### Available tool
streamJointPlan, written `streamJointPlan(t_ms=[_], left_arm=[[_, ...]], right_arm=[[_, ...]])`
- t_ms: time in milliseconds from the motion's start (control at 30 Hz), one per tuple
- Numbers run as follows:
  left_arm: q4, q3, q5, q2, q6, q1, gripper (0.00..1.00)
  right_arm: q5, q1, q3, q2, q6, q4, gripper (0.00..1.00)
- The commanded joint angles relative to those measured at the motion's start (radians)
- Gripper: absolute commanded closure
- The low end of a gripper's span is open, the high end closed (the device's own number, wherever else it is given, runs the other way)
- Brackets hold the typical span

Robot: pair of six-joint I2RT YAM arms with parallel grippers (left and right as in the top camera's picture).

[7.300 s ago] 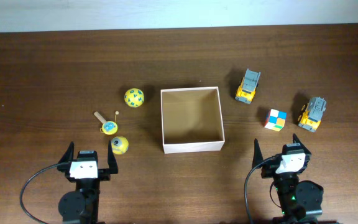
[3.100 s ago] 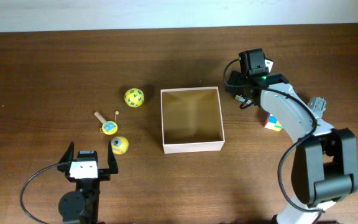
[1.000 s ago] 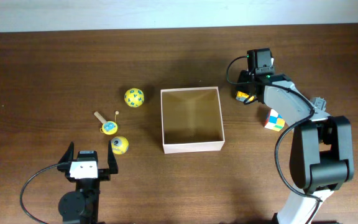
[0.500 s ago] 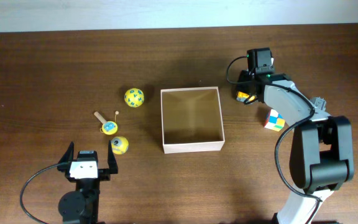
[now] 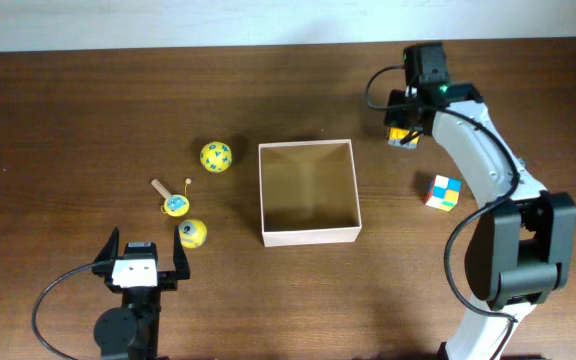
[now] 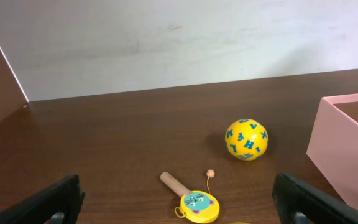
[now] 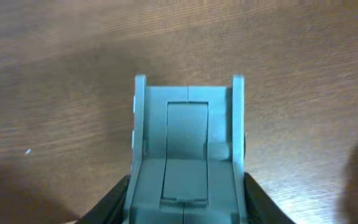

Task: Pack container
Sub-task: 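Close the right gripper on the dump truck and lift it, then carry the dump truck with the right gripper over the box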

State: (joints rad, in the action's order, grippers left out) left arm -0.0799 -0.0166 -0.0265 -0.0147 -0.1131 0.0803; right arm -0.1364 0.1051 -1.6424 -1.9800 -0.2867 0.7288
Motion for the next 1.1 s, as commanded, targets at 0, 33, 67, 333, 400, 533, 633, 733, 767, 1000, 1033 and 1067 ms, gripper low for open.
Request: streamJointPlan(t_ms=[0, 33, 67, 333, 400, 533, 633, 733, 767, 1000, 1033, 1067], left_arm=[[0.000, 0.008, -0.010, 0.003, -0.016, -0.004, 0.01], [0.000, 0.008, -0.010, 0.003, -0.016, -0.004, 0.01], [0.000, 0.008, -0.010, 0.003, -0.016, -0.004, 0.01], [0.000, 0.008, -0.010, 0.003, -0.016, -0.004, 0.01], [0.000, 0.008, -0.010, 0.003, -0.016, -0.004, 0.01], [0.000, 0.008, -0.010, 0.003, -0.016, -0.004, 0.01], [0.000, 0.008, -0.010, 0.003, -0.016, -0.004, 0.01], [0.000, 0.008, -0.010, 0.003, -0.016, -0.004, 0.01], [0.000, 0.008, -0.010, 0.003, -0.016, -0.004, 0.01], [0.000, 0.008, -0.010, 0.003, -0.016, -0.004, 0.01], [0.000, 0.008, -0.010, 0.003, -0.016, -0.004, 0.01], [0.000, 0.008, -0.010, 0.003, -0.016, -0.004, 0.01]], right_arm=[[0.002, 0.000, -0.104, -0.003, 0.048, 0.062, 0.62], [0.002, 0.000, -0.124, -0.002, 0.048, 0.083, 0.62], [0.005, 0.000, -0.147, 0.000, 0.048, 0.108, 0.63], [0.177, 0.000, -0.283, 0.030, 0.097, 0.258, 0.63], [0.236, 0.000, -0.298, 0.043, 0.101, 0.283, 0.63], [0.359, 0.012, -0.311, 0.065, 0.141, 0.331, 0.62], [0.407, 0.042, -0.312, 0.077, 0.173, 0.372, 0.63], [0.418, 0.092, -0.312, 0.085, 0.207, 0.411, 0.63], [0.418, 0.110, -0.312, 0.090, 0.215, 0.420, 0.63], [0.421, 0.293, -0.312, 0.116, 0.257, 0.450, 0.64], [0.420, 0.315, -0.312, 0.116, 0.257, 0.449, 0.63], [0.417, 0.340, -0.312, 0.116, 0.257, 0.449, 0.63]])
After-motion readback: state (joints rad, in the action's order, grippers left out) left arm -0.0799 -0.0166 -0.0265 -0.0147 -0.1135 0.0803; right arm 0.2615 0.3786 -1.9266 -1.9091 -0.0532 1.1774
